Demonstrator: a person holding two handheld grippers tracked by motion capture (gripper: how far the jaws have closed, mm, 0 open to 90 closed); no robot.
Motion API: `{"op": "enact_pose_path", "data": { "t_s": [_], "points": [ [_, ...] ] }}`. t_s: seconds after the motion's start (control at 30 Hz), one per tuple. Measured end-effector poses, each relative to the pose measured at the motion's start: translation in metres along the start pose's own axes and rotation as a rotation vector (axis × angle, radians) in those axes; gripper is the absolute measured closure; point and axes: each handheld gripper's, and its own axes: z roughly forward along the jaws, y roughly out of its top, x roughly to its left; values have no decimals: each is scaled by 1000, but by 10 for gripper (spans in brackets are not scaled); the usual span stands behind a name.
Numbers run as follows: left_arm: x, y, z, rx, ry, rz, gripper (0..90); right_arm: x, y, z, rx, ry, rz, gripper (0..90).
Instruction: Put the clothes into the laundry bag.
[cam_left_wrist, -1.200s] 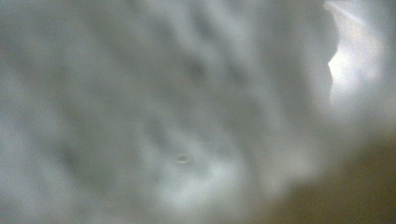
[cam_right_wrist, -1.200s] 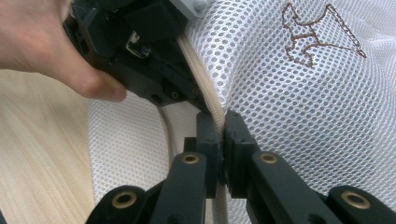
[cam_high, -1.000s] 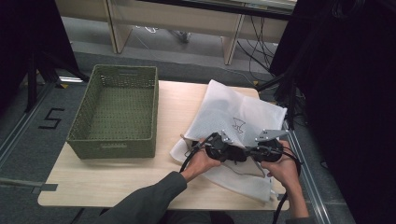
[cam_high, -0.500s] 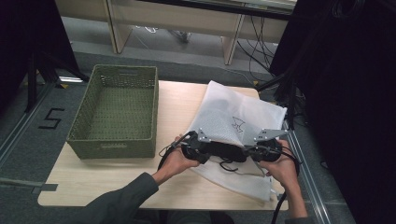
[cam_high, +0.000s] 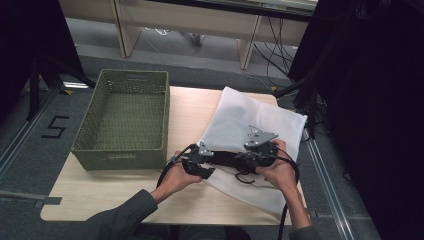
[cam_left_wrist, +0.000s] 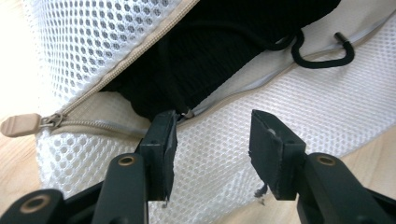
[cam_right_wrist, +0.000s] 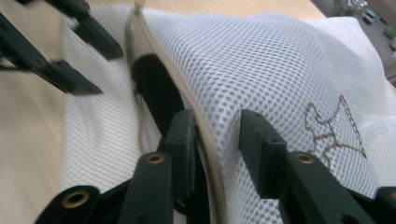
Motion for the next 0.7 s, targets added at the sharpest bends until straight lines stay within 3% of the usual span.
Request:
{"op": "enact_pose_path", "data": {
  "t_s": [0.03, 0.2, 0.3, 0.33, 0.43, 0.7],
  "points": [
    [1, -1, 0, 3, 1, -1, 518, 2, 2, 4, 8, -1, -20, 643],
    [3, -1, 3, 5, 2, -13, 561, 5, 2, 13, 32, 5, -22, 663],
    [3, 0, 7, 6, -2, -13, 620, 4, 1, 15, 49, -5, -50, 789],
    [3, 0, 9, 9, -12, -17, 656, 4, 0, 15, 52, 4, -51, 837],
    [4, 0, 17, 14, -36, -45, 758, 1, -2, 12, 45, 21, -43, 871],
    [1, 11, 42, 15, 8, -40, 879, 8, -2, -4, 3, 110, -38, 875]
  ]
}}
